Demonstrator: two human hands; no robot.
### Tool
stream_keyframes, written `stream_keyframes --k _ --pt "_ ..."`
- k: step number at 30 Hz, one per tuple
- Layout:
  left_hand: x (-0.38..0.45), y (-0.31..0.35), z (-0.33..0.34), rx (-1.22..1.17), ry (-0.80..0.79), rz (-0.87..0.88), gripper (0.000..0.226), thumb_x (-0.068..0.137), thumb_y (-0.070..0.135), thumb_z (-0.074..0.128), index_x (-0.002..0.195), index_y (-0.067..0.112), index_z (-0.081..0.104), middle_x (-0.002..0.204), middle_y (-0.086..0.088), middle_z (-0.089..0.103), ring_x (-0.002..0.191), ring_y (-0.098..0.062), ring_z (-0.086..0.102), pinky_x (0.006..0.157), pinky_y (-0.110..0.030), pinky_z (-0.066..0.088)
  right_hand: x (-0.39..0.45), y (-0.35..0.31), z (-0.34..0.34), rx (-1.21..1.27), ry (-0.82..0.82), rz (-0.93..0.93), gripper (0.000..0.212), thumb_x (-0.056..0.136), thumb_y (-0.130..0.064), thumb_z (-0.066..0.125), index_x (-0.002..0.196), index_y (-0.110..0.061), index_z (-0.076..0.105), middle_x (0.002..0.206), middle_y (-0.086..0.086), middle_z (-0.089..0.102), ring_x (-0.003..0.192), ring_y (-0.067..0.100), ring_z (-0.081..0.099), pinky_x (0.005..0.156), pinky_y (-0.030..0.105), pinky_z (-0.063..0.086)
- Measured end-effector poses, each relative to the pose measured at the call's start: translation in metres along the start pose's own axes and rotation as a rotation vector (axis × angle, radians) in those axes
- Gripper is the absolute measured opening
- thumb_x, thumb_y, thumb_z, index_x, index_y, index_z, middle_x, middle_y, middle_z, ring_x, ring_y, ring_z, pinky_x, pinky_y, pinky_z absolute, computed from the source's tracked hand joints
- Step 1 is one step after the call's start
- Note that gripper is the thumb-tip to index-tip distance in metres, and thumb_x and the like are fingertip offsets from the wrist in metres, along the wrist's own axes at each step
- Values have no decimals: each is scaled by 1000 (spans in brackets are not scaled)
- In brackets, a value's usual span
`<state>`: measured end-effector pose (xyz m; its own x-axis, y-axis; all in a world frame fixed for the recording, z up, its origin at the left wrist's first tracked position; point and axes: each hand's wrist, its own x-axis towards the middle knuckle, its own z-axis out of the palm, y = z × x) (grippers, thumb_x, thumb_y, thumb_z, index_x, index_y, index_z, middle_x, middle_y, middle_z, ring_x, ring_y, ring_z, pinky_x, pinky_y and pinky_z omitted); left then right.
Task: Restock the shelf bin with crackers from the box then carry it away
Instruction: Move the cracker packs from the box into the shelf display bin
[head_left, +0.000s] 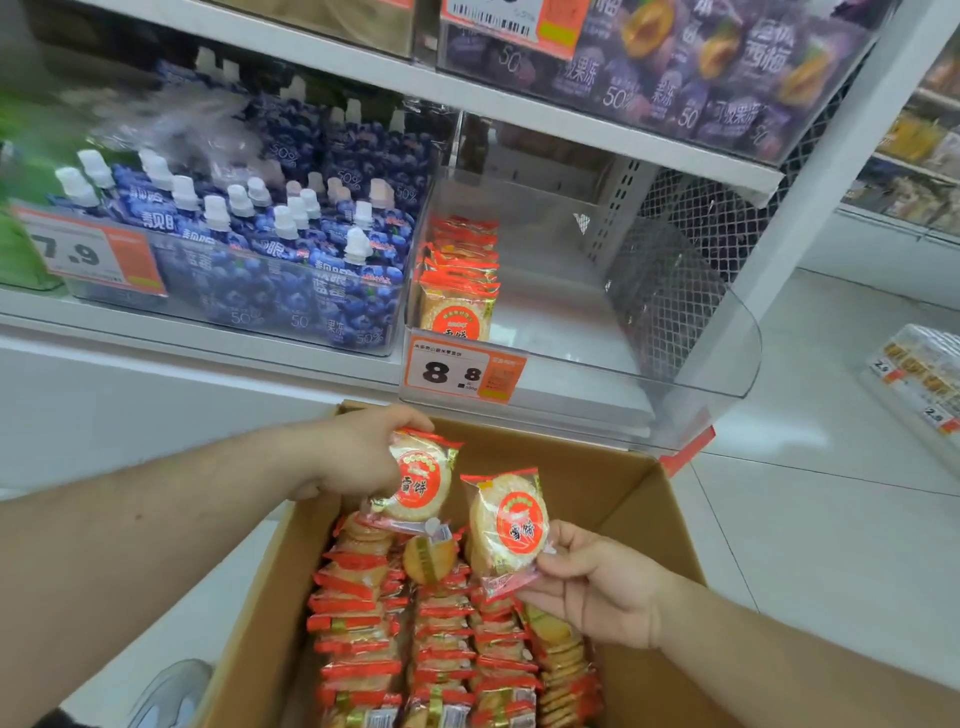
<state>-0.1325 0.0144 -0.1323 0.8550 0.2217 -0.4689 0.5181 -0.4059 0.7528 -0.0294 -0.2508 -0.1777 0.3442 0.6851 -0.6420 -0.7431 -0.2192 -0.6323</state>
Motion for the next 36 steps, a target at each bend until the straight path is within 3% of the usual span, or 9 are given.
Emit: stream_keyframes --k 5,8,11,19,24,27,30,33,36 --pt "-20 21 16 -295 -92 109 77 60 -6 57 122 39 51 106 -22 63 76 -27 53 60 -34 45 -16 -7 35 -6 24 -156 23 71 5 68 82 -9 53 96 22 71 84 29 72 70 33 60" --pt "-34 33 21 -432 -74 183 74 56 1 69 117 40 53 113 -20 65 95 -40 66 84 -50 53 -22 -15 53 -140 97 -241 20 75 3 66 78 -11 53 92 18 71 83 26 71 71 30 59" --pt "-40 34 23 -437 7 275 78 68 1 83 131 32 48 114 -12 67 102 -28 68 91 -45 55 -30 -24 68 -313 158 -311 17 85 0 66 81 -11 53 82 13 72 72 21 71 67 28 57" --pt "-46 44 13 -346 212 481 81 79 2 76 137 41 34 118 -6 62 97 -16 69 84 -38 59 -47 -62 93 -730 303 -479 28 76 -2 76 78 -14 51 64 4 61 56 17 57 50 24 44" --pt "-58 54 0 -223 190 609 89 82 2 72 133 57 24 125 7 57 96 -15 70 80 -38 60 -57 -94 107 -888 369 -817 45 72 -6 81 101 -23 51 96 1 58 64 15 46 64 32 43" --pt "-62 57 -1 -145 234 665 99 83 3 70 137 62 13 122 10 57 85 -26 71 72 -47 58 -61 -102 118 -1235 293 -841 68 74 -26 82 129 -33 41 110 -12 56 62 9 53 64 26 48" --pt "-61 58 0 -181 288 696 104 82 5 70 139 63 6 113 4 63 80 -20 71 69 -39 60 -60 -105 130 -1476 263 -866 61 78 -29 79 130 -29 48 113 -12 60 86 5 66 80 22 52" --pt "-54 58 -3 -218 464 699 99 81 17 74 139 59 5 127 14 49 104 -1 61 83 -22 53 -62 -131 134 -1465 388 -970 53 73 -25 82 118 -31 55 101 -14 63 90 9 64 86 27 51" --pt "-43 53 -16 -173 654 617 85 83 19 71 145 43 18 128 15 38 115 1 47 92 -21 43 -60 -175 130 -1119 471 -1043 45 75 -16 81 111 -28 56 97 -5 67 90 16 68 82 34 56"
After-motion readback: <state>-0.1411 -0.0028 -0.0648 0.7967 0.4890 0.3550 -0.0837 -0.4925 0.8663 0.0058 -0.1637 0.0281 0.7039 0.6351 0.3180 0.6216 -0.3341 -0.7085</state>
